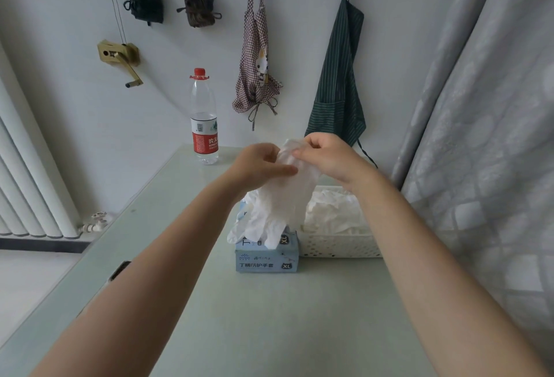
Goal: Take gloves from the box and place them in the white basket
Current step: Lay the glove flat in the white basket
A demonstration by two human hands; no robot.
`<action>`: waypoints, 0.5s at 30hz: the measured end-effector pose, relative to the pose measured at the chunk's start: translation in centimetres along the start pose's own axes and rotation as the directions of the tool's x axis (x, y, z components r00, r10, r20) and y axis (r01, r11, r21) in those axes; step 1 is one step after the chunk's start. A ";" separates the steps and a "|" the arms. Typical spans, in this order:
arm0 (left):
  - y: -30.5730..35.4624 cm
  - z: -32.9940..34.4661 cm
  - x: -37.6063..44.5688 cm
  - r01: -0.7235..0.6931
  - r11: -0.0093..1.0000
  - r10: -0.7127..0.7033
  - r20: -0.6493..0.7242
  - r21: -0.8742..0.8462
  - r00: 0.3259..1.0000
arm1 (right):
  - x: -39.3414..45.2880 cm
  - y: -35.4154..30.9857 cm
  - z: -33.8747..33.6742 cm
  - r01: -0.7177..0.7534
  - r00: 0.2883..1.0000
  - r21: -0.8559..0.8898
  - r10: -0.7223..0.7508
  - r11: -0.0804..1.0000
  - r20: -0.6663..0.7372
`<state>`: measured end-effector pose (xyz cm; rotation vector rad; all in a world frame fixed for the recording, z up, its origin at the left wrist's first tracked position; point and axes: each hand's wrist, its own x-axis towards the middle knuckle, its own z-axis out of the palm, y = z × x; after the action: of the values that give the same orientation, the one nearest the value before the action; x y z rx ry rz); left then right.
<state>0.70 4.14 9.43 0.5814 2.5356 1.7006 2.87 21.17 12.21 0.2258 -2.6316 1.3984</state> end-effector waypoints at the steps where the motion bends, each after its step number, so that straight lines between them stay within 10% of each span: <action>1: -0.2 0.1 0.0 0.017 0.999 -0.019 0.024 0.045 1.000 | -0.1 -0.2 0.0 0.007 1.000 -0.063 -0.008 0.998 -0.018; 15: -0.8 -0.6 -0.8 0.069 0.909 -0.198 0.277 0.412 0.940 | -0.2 -0.9 0.1 0.092 0.956 -0.288 -0.165 0.953 -0.241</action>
<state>1.04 3.05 8.83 0.6162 2.6129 0.9553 3.23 20.62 12.90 0.1623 -2.4985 0.9363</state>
